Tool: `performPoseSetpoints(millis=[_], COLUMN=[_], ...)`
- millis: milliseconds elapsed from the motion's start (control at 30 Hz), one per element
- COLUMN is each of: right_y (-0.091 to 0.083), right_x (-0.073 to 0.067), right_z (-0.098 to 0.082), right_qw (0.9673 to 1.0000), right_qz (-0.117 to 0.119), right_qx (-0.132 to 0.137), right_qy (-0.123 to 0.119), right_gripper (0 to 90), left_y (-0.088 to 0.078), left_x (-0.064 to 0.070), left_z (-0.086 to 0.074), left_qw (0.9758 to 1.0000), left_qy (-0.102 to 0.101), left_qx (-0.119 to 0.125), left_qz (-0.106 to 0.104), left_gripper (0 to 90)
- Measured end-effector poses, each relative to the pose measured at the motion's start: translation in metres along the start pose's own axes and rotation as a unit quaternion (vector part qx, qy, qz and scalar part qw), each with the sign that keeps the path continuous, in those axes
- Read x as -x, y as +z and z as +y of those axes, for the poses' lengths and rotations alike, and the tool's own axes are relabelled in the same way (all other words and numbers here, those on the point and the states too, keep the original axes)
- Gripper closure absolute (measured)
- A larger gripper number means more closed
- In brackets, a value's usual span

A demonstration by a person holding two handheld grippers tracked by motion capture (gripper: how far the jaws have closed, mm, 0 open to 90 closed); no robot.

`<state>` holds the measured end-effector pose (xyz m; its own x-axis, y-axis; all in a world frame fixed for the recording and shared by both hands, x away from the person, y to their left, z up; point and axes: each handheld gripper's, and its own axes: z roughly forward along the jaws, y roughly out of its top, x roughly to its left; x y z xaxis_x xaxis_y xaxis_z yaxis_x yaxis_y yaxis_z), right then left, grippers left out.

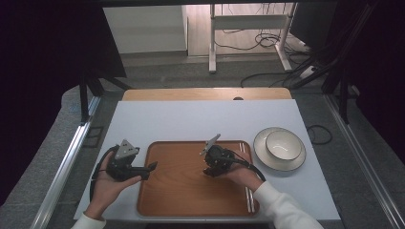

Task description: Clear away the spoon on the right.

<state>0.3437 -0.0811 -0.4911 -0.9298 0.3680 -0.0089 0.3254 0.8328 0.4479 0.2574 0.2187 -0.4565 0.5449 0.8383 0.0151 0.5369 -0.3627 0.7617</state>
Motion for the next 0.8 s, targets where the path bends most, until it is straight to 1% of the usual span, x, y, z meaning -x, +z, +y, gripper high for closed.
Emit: performPoseSetpoints(millis=[33,67,100,133,167,233,300,367,400,433,600,667,767,800], right_y=[-0.003,-0.01,-0.01,-0.014,-0.017,-0.025,-0.031,-0.033,-0.032,-0.031,-0.014,-0.008,-0.002,-0.001], right_x=[0.001,0.003,0.003,0.004,0.007,0.011,0.013,0.013,0.012,0.011,0.004,0.002,0.003,0.004], right_z=[0.0,0.0,0.0,-0.001,-0.001,-0.002,-0.003,-0.004,-0.004,-0.005,-0.004,-0.004,-0.005,-0.006], right_qw=[1.0,0.9997,0.9997,0.9995,0.9994,0.999,0.9988,0.9989,0.9989,0.9991,0.9988,0.9986,0.9986,0.9987], right_qz=[-0.004,-0.007,-0.007,-0.007,-0.007,0.004,0.016,0.026,0.031,0.035,0.048,0.048,0.046,0.044], right_qx=[0.008,0.021,0.021,0.026,0.032,0.04,0.041,0.034,0.03,0.023,-0.01,-0.021,-0.028,-0.025], right_qy=[0.003,0.008,0.008,0.013,0.014,0.023,0.022,0.017,0.016,0.011,-0.005,-0.007,-0.004,-0.002], right_gripper=[57.5,56.2,56.2,56.3,58.4,64.7,75.7,85.1,87.6,89.0,89.5,89.5,89.5,89.5], left_y=[0.0,0.0,-0.001,-0.001,-0.001,-0.001,-0.001,-0.001,-0.001,-0.001,-0.002,-0.002,-0.003,-0.003], left_x=[0.0,0.0,0.0,0.0,-0.001,-0.001,-0.001,-0.001,-0.002,-0.001,-0.001,-0.001,-0.002,-0.002], left_z=[0.0,0.0,0.0,0.0,0.0,0.0,0.0,0.0,0.0,0.0,0.0,0.0,0.0,0.0], left_qw=[1.0,1.0,1.0,1.0,1.0,1.0,1.0,1.0,1.0,1.0,1.0,1.0,1.0,1.0], left_qy=[0.0,0.0,-0.001,-0.001,-0.001,-0.001,0.0,0.001,0.001,-0.001,0.0,-0.001,-0.002,-0.002], left_qx=[0.0,0.001,0.002,0.002,0.002,0.002,0.001,-0.001,-0.001,0.001,0.002,0.003,0.004,0.004], left_qz=[0.0,0.001,0.001,0.001,0.002,0.002,0.002,0.002,0.002,0.002,0.002,0.002,0.003,0.003], left_gripper=[18.1,18.1,18.1,18.1,18.1,18.1,18.1,18.1,18.1,18.1,18.1,18.1,18.1,18.1])
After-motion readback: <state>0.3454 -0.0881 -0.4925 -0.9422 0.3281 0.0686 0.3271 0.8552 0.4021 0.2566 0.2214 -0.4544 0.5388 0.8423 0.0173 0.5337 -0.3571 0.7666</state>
